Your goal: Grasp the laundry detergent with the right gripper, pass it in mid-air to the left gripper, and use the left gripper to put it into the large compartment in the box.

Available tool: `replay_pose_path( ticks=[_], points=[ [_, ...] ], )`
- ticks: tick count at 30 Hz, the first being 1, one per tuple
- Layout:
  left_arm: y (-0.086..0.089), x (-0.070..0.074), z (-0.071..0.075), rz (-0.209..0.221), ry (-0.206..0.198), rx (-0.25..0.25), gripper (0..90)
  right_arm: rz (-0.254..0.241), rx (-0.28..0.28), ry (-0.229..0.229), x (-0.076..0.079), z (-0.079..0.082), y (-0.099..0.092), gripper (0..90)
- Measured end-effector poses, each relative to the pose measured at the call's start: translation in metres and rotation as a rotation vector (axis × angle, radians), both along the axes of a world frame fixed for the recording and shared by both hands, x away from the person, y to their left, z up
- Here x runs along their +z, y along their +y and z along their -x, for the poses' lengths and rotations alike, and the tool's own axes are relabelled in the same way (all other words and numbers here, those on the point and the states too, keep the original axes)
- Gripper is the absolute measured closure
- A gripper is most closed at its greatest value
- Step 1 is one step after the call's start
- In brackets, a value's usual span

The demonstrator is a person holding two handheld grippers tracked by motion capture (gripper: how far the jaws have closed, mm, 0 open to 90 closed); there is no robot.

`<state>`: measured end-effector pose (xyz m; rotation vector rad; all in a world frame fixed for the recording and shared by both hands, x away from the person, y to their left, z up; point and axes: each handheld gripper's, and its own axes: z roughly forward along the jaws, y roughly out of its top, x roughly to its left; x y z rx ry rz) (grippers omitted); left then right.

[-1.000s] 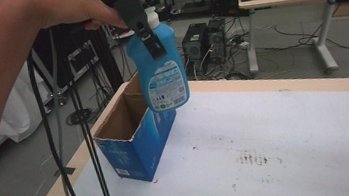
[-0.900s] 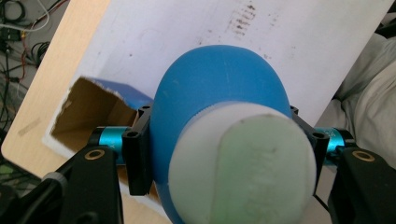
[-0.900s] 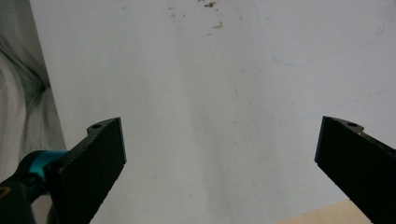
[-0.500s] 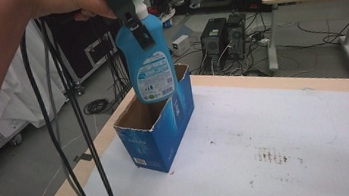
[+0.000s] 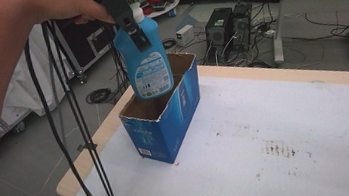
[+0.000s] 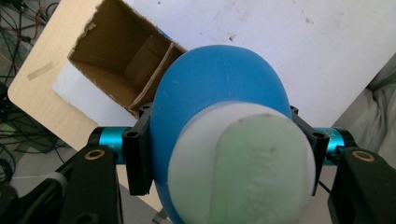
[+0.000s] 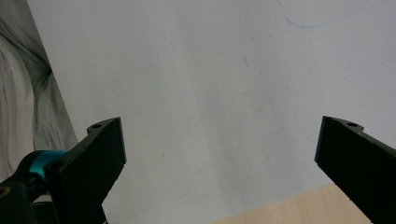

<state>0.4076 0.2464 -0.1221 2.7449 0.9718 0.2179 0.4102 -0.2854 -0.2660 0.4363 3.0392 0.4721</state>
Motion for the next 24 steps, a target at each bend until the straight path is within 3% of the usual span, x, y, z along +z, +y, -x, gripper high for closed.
replay_pose_path(
  ticks=[3,4,13,14,15,16,21,22,24],
  points=[
    [0.002,-0.007,-0.001,0.002,0.005,0.003,37.9,-0.003,-0.002,0.003,0.0,0.0,0.001,1.2],
    [0.005,-0.019,-0.003,-0.007,0.015,-0.002,37.9,-0.012,-0.001,0.003,-0.003,-0.001,0.002,1.2],
    [0.011,-0.052,-0.007,0.004,0.039,-0.007,37.9,-0.008,0.0,0.012,-0.01,-0.004,0.007,1.2],
    [0.012,-0.063,-0.008,0.008,0.044,-0.007,37.9,-0.007,0.004,0.012,-0.011,-0.004,0.008,1.2],
    [0.012,-0.063,-0.008,0.008,0.044,-0.007,37.9,-0.007,0.004,0.012,-0.011,-0.004,0.008,1.2],
    [0.013,-0.073,-0.009,0.007,0.051,-0.016,37.9,-0.004,0.003,0.011,-0.013,-0.004,0.009,1.3],
    [0.012,-0.095,-0.011,-0.003,0.069,-0.028,37.9,0.001,-0.003,0.015,-0.016,-0.005,0.01,1.3],
    [0.011,-0.104,-0.012,-0.011,0.077,-0.037,37.9,-0.001,0.0,0.013,-0.017,-0.005,0.01,1.3],
    [0.011,-0.104,-0.012,-0.011,0.077,-0.037,37.9,0.002,-0.001,0.013,-0.017,-0.005,0.011,1.3]
  ],
)
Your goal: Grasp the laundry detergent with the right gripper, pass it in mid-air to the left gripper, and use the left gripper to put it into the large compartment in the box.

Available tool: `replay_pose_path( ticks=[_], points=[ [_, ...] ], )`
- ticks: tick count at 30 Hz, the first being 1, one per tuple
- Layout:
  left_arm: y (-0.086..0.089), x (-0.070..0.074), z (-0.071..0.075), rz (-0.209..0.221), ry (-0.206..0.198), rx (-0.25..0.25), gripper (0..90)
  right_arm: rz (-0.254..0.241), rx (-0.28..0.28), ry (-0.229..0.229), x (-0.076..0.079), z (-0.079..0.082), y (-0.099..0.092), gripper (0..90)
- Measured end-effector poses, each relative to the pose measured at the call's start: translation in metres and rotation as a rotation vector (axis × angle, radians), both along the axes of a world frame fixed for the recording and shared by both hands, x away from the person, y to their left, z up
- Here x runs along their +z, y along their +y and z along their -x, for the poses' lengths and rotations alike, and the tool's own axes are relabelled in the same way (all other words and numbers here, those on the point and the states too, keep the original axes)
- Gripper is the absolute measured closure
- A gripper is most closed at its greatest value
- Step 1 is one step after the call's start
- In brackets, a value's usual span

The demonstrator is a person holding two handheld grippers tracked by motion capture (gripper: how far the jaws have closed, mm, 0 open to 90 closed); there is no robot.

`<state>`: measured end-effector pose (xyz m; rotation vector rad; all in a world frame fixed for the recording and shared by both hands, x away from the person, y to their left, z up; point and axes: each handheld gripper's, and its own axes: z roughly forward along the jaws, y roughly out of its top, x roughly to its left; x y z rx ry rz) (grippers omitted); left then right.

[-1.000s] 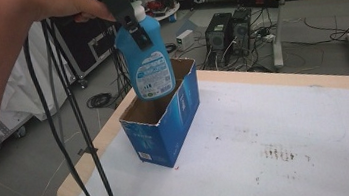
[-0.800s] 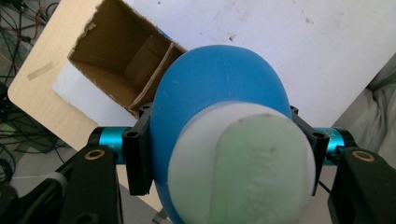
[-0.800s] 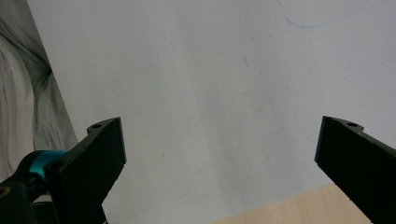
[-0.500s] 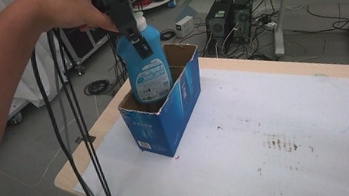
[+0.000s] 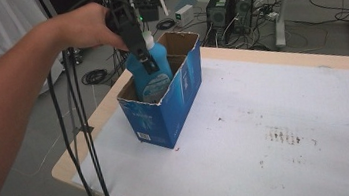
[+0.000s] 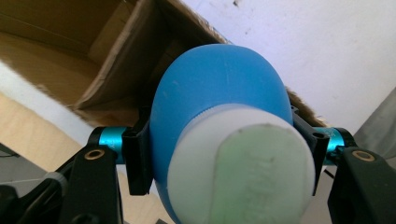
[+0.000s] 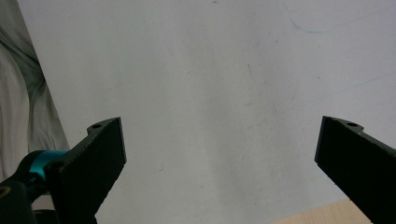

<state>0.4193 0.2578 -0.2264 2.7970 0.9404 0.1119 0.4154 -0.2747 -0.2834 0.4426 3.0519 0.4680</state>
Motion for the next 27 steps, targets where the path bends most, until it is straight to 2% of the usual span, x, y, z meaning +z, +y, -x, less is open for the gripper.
replay_pose_path(
  ticks=[1,9,13,22,27],
  points=[
    [0.0,-0.012,-0.001,-0.005,0.01,-0.001,37.9,0.002,-0.002,0.0,-0.001,0.0,0.0,1.3],
    [0.001,-0.029,-0.004,-0.011,0.019,-0.004,37.9,0.008,-0.005,0.01,-0.006,-0.001,0.001,1.3],
    [0.001,-0.039,-0.005,-0.015,0.036,-0.014,37.9,0.008,-0.006,0.01,-0.007,-0.001,0.002,1.3],
    [0.002,-0.05,-0.005,-0.025,0.048,-0.02,37.8,0.01,-0.003,0.008,-0.008,-0.002,0.003,1.3],
    [0.002,-0.051,-0.005,-0.022,0.045,-0.021,37.7,0.01,-0.007,0.008,-0.007,-0.001,0.004,1.3]
  ],
)
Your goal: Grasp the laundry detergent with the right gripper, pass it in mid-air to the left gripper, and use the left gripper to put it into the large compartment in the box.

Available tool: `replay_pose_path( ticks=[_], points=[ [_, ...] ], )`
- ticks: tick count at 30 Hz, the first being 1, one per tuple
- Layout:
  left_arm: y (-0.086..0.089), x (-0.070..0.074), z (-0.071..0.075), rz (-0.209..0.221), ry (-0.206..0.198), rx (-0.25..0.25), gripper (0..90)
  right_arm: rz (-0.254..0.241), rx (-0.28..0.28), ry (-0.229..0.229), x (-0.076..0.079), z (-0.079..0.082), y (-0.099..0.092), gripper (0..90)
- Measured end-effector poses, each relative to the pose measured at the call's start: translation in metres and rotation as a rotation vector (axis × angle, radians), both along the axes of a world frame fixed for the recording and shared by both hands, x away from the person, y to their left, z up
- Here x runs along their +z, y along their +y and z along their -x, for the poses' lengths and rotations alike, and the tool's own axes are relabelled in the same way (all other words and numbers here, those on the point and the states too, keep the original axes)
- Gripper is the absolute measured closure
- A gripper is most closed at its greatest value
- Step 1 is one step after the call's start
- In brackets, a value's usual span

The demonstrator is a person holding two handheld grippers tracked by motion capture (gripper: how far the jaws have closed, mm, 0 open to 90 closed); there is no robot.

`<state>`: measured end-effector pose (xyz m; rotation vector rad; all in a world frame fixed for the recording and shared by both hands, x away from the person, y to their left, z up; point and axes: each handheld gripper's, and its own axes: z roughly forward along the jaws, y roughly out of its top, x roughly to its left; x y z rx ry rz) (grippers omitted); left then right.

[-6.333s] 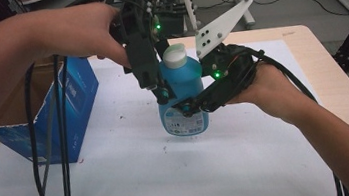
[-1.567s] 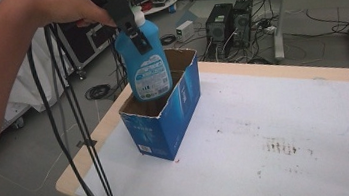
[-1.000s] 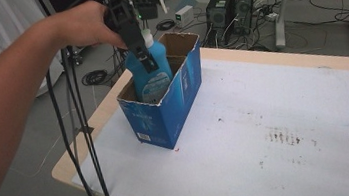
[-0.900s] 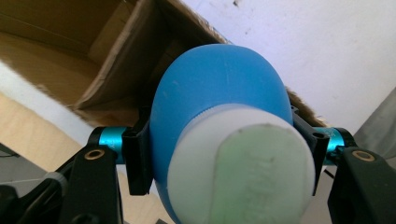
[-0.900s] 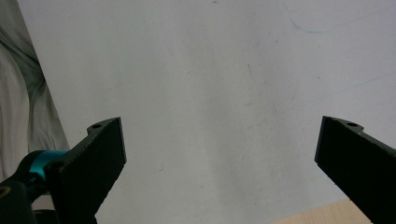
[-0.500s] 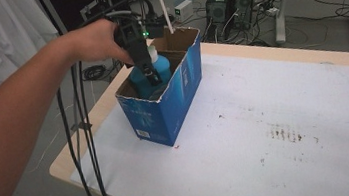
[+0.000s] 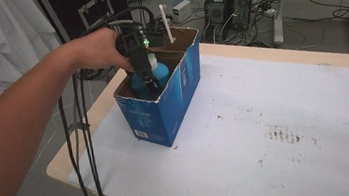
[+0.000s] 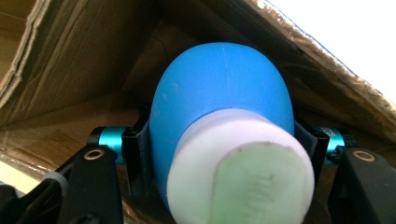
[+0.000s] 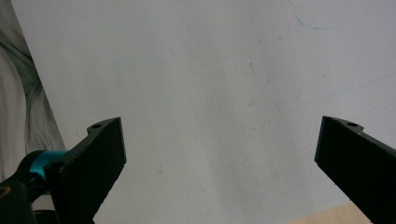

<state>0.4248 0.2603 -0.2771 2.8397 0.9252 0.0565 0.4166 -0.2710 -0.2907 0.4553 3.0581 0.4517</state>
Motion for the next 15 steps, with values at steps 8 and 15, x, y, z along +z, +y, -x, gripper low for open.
replay_pose_path(
  ticks=[8,15],
  points=[
    [0.001,0.0,-0.003,0.029,-0.02,0.015,35.2,-0.003,0.007,-0.001,0.0,0.001,0.001,1.3],
    [0.007,0.018,-0.001,0.102,-0.077,0.056,28.9,-0.005,0.004,-0.005,0.0,0.003,0.0,1.3]
  ],
)
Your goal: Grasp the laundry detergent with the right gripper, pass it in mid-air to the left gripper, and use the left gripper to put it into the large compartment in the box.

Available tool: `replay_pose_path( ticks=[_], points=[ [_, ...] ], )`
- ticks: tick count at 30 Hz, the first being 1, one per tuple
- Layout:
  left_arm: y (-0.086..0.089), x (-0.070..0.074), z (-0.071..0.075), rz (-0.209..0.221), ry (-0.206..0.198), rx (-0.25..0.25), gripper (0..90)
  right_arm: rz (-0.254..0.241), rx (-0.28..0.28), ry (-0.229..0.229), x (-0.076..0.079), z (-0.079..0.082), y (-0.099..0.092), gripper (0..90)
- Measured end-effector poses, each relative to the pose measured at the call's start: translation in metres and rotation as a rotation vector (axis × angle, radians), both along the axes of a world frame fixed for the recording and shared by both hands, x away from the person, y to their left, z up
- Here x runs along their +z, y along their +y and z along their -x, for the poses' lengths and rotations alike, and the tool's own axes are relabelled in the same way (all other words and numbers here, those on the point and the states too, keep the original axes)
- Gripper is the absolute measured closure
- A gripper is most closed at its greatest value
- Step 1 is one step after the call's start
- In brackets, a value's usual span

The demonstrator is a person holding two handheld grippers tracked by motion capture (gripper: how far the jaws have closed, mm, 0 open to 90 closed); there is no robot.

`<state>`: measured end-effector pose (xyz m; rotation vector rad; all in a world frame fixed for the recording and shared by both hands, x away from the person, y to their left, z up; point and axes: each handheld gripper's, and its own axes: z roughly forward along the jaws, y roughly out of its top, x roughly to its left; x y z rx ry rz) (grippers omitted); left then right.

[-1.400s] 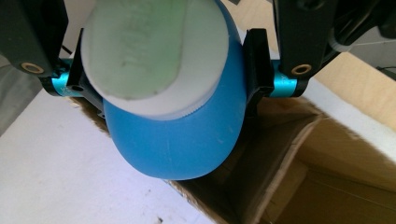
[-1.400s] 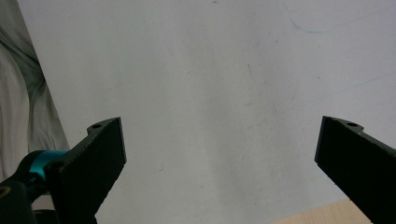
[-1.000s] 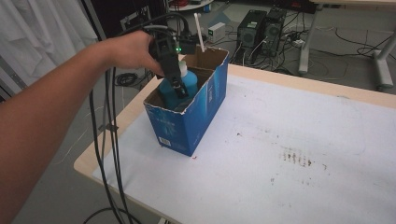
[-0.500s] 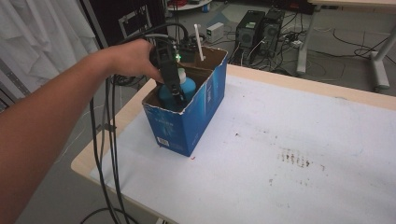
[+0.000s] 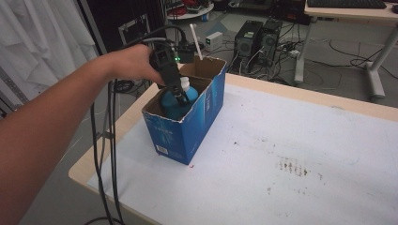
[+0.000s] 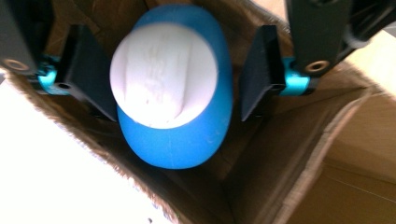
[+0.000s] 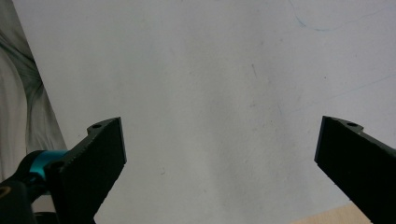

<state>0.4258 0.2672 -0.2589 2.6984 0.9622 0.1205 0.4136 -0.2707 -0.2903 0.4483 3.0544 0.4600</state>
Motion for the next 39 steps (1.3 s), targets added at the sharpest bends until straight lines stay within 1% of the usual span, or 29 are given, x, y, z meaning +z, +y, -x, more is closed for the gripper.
replay_pose_path(
  ticks=[1,2,3,4,5,7,10,11,12,13,14,15,16,17,18,19,20,24,25,26,27,29,31,32,33,36,37,38,39],
  points=[
    [0.001,0.005,0.002,0.019,-0.011,0.008,28.9,0.001,-0.002,-0.001,0.0,0.001,0.0,1.3],
    [0.001,0.005,0.002,0.019,-0.011,0.008,28.6,0.001,-0.002,-0.001,0.0,0.001,0.0,1.3],
    [0.001,0.008,0.003,0.02,-0.02,0.009,26.0,-0.003,0.003,-0.005,0.001,0.001,0.0,1.3],
    [0.001,0.011,0.004,0.022,-0.025,0.015,26.0,-0.003,0.003,-0.005,0.001,0.001,0.0,1.3],
    [0.0,0.019,0.007,0.027,-0.035,0.015,25.0,-0.003,-0.004,-0.006,0.002,0.002,-0.001,1.3],
    [-0.002,0.027,0.009,0.031,-0.055,0.018,24.9,-0.004,-0.006,-0.005,0.002,0.003,-0.001,1.3],
    [-0.004,0.034,0.011,0.04,-0.071,0.021,22.2,-0.003,-0.004,-0.009,0.002,0.004,-0.001,1.3],
    [-0.006,0.038,0.011,0.043,-0.073,0.019,22.2,-0.005,-0.006,-0.008,0.002,0.004,-0.001,1.3],
    [-0.01,0.045,0.013,0.043,-0.088,0.007,22.2,-0.008,0.001,-0.01,0.001,0.004,-0.001,1.3],
    [-0.013,0.048,0.014,0.044,-0.092,0.0,22.2,-0.008,-0.001,-0.012,0.001,0.005,-0.001,1.3],
    [-0.013,0.048,0.014,0.044,-0.092,0.0,22.2,-0.008,-0.001,-0.012,0.001,0.005,-0.001,1.3],
    [-0.015,0.051,0.015,0.047,-0.1,-0.004,22.2,-0.007,-0.001,-0.013,0.002,0.006,-0.001,1.3],
    [-0.022,0.057,0.016,0.051,-0.112,-0.017,22.2,-0.009,-0.002,-0.015,0.002,0.006,-0.002,1.3],
    [-0.022,0.057,0.016,0.051,-0.112,-0.017,22.2,-0.009,-0.002,-0.015,0.002,0.006,-0.002,1.3],
    [-0.03,0.061,0.016,0.051,-0.117,-0.033,22.2,-0.012,-0.003,-0.018,0.003,0.007,-0.002,1.4],
    [-0.03,0.061,0.016,0.051,-0.117,-0.033,22.2,-0.012,-0.003,-0.018,0.003,0.007,-0.002,1.4],
    [-0.034,0.062,0.016,0.049,-0.115,-0.043,22.2,-0.014,-0.004,-0.019,0.003,0.007,-0.002,1.4],
    [-0.051,0.066,0.015,0.017,-0.128,-0.066,22.2,-0.019,-0.003,-0.023,0.004,0.008,-0.003,1.4],
    [-0.051,0.066,0.015,0.017,-0.128,-0.066,22.2,-0.019,-0.003,-0.023,0.004,0.008,-0.003,1.4],
    [-0.061,0.068,0.015,0.019,-0.136,-0.083,22.2,-0.031,-0.005,-0.02,0.004,0.009,-0.003,1.3],
    [-0.063,0.068,0.015,0.025,-0.135,-0.087,22.2,-0.036,-0.01,-0.018,0.004,0.009,-0.004,1.3],
    [-0.069,0.066,0.015,0.024,-0.127,-0.113,22.2,-0.051,-0.013,-0.014,0.004,0.009,-0.004,1.3],
    [-0.076,0.063,0.015,0.006,-0.117,-0.142,22.2,-0.058,-0.013,-0.016,0.004,0.009,-0.004,1.3],
    [-0.079,0.062,0.015,0.005,-0.113,-0.149,22.2,-0.058,-0.017,-0.015,0.005,0.009,-0.005,1.3],
    [-0.082,0.062,0.014,0.003,-0.114,-0.153,22.2,-0.06,-0.021,-0.015,0.005,0.009,-0.004,1.3],
    [-0.092,0.06,0.013,0.009,-0.115,-0.187,22.1,-0.064,-0.02,-0.018,0.005,0.009,-0.004,1.3],
    [-0.092,0.06,0.013,0.009,-0.115,-0.187,22.1,-0.064,-0.02,-0.018,0.005,0.009,-0.004,1.3],
    [-0.098,0.059,0.013,0.004,-0.117,-0.193,22.1,-0.066,-0.022,-0.017,0.005,0.009,-0.004,1.4],
    [-0.102,0.058,0.013,-0.005,-0.12,-0.205,13.4,-0.072,-0.025,-0.016,0.005,0.009,-0.004,1.3]
  ],
)
